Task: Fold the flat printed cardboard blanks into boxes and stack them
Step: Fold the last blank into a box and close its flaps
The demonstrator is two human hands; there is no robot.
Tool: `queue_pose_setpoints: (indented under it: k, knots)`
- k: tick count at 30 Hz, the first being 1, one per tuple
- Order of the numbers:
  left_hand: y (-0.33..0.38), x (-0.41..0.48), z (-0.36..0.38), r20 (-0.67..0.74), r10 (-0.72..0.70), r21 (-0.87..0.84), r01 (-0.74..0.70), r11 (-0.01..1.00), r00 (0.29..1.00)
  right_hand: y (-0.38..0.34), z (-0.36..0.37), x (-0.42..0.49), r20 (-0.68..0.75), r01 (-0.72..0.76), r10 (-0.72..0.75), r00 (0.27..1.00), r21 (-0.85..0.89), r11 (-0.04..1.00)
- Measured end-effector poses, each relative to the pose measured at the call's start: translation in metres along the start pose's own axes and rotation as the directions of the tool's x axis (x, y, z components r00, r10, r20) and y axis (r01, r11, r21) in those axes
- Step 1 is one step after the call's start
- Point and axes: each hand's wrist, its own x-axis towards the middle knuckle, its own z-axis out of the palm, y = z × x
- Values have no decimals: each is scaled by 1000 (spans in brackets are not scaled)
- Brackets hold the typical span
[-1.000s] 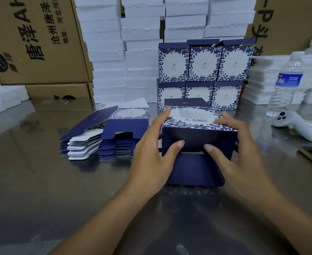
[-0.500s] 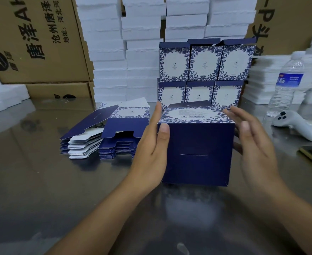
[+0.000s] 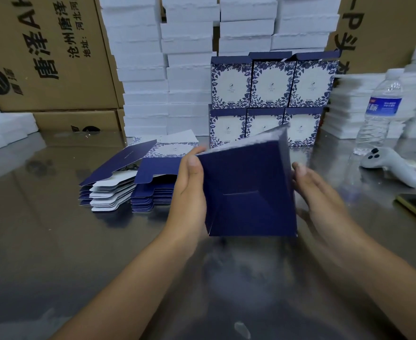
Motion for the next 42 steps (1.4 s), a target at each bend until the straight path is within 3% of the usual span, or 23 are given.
queue_pose_setpoints:
  k: [2, 6, 8, 11, 13, 16, 20, 23, 26, 27, 29, 32, 35, 37, 39, 42]
  knots:
    - [-4, 7, -2, -75, -144, -215, 125, 969, 987, -4, -1, 0, -43, 62, -60, 997, 47, 997]
    - [-8, 16, -11, -145, -334, -369, 262, 892, 931, -1, -3, 0, -123, 69, -74, 990, -45, 997]
    - [-10, 17, -13, -97, -386, -411, 317, 855, 917, -1, -1, -3, -56, 23, -27, 998, -70, 997]
    - [-11, 17, -14, -17, -417, -423, 371, 827, 909, -6, 1, -8, 42, 87, -86, 995, -21, 996]
    - [-11, 17, -13, -20, -406, -369, 371, 852, 914, -9, 0, -8, 45, 155, -157, 987, 35, 987]
    - [-10, 18, -11, -129, -275, -76, 267, 961, 953, -13, -3, -10, 3, 231, -233, 972, 127, 965]
    - [-8, 14, -7, -128, -58, 208, 84, 975, 990, -22, -5, -16, -38, 447, -446, 894, 10, 894]
    - [-4, 6, -1, 16, 171, 312, -168, 935, 985, -23, -6, -19, 29, 617, -657, 753, -379, 690]
    - [2, -5, 2, 208, 319, 335, -374, 865, 925, -17, -5, -19, 247, 679, -821, 515, -701, 216]
    - [2, -8, 2, 261, 359, 361, -435, 825, 896, -16, -3, -19, 353, 694, -823, 446, -716, 69]
    - [3, -12, 2, 367, 434, 423, -563, 710, 823, -14, 3, -21, 501, 708, -782, 370, -697, -112]
    - [3, -13, 2, 469, 551, 453, -723, 521, 690, -14, 11, -23, 595, 700, -748, 295, -667, -254]
    - [5, -12, -1, 442, 602, 459, -744, 486, 665, -14, 17, -24, 653, 678, -717, 245, -644, -355]
    - [9, -10, -2, 421, 614, 468, -740, 483, 667, -16, 17, -22, 660, 700, -715, 230, -623, -350]
    - [11, -7, -3, 415, 645, 463, -759, 457, 642, -19, 12, -23, 651, 757, -717, 250, -593, -274]
    - [11, -6, -3, 379, 678, 434, -768, 472, 630, -22, 7, -29, 539, 856, -786, 301, -516, -26]
